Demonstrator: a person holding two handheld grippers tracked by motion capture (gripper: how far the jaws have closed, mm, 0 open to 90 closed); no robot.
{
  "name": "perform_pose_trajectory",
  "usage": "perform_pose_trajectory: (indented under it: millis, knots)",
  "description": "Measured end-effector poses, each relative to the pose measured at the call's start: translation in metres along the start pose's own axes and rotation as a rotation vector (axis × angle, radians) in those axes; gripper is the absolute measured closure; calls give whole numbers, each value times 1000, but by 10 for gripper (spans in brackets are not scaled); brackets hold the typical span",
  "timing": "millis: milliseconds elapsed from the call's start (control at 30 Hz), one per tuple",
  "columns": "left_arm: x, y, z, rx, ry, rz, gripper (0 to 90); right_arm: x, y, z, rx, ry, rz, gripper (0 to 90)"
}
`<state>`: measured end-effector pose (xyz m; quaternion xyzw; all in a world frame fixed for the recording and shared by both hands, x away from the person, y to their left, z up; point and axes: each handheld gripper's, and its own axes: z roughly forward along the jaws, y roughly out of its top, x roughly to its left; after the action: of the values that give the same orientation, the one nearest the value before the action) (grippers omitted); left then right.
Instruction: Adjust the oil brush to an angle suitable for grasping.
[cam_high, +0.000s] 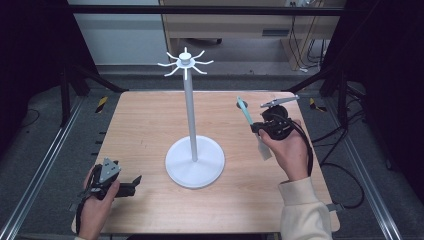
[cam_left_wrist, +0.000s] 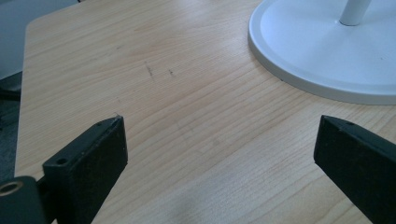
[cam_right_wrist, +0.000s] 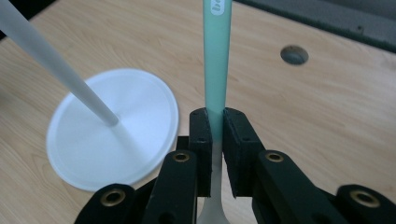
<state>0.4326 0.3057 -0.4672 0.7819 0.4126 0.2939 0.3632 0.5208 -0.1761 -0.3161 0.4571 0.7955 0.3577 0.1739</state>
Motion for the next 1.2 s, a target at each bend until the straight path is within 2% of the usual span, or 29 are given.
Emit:
perform_pose_trajectory:
  millis: [133,333,467,533,633,767,867,1033,1200]
  knots:
    - [0,0,1,3,7,-18,24,6,1,-3,-72,32,-15,825]
    - [0,1,-1,-4,9,-18,24,10,-1,1,-130,42,-31,825]
    - [1,1,-3,-10,7,-11,24,6,-2,-1,-163,36,-19,825]
    - [1,1,-2,-13,9,-6,24,5,-3,-3,-188,50,-5,825]
    - [2,1,0,-3,12,-4,24,7,-3,-8,-218,57,8,825]
    - [2,1,1,-2,10,5,24,8,-2,-17,-260,40,6,825]
    - [4,1,0,-7,10,-5,24,10,0,-23,-294,46,9,825]
    - [5,1,3,-5,8,1,24,17,3,-34,-347,37,-20,825]
    - [4,1,3,-2,6,3,24,21,4,-47,-400,45,-20,825]
